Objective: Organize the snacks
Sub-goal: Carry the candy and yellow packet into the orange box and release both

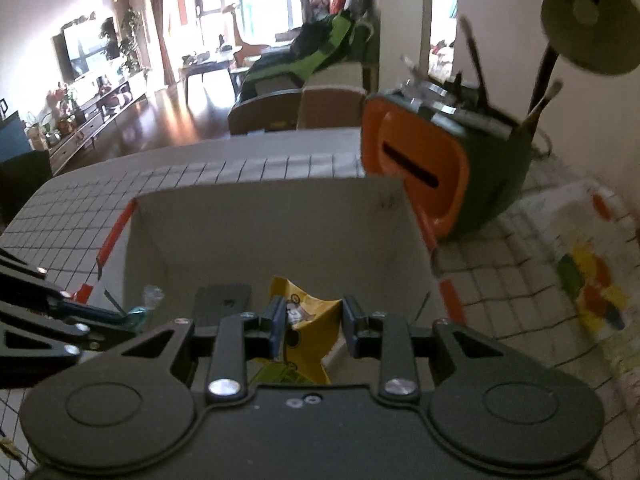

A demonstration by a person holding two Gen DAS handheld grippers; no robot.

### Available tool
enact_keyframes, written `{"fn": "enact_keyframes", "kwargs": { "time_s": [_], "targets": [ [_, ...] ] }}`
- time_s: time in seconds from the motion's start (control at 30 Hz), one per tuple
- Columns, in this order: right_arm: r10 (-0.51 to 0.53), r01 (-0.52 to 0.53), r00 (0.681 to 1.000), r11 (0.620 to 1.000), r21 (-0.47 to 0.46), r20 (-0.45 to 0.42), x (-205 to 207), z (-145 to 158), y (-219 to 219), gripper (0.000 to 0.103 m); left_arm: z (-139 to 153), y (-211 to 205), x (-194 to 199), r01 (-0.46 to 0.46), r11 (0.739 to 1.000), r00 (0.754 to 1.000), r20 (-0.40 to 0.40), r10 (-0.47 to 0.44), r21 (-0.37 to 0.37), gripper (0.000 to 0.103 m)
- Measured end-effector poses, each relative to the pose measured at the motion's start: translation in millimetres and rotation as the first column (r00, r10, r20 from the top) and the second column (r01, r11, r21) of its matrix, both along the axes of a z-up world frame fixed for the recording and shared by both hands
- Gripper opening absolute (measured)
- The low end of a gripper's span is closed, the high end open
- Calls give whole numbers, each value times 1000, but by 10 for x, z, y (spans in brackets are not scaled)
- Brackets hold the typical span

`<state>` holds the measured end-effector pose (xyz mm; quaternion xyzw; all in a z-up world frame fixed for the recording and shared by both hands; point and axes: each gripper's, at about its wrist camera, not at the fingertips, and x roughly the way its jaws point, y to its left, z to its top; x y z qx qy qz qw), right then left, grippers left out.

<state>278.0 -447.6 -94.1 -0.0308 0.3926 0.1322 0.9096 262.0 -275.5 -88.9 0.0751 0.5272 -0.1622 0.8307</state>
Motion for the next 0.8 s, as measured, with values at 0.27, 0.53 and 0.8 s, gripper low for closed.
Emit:
{"fn": "enact_keyframes", "kwargs": {
  "time_s": [0.27,0.53,0.8],
  "targets": [
    [45,-45,996,999,13,-78,147,-223,78,28,-223,-176,140,32,998,997,-66,-28,55,12],
    [66,-66,991,998,0,-114,179,-320,100,29,-364,-231,190,39,996,994,-103,-30,81,12],
    [59,-59,991,998,4,-124,197,-333,47,30,-403,-253,204,24,996,993,-117,-14,88,12]
  ]
}}
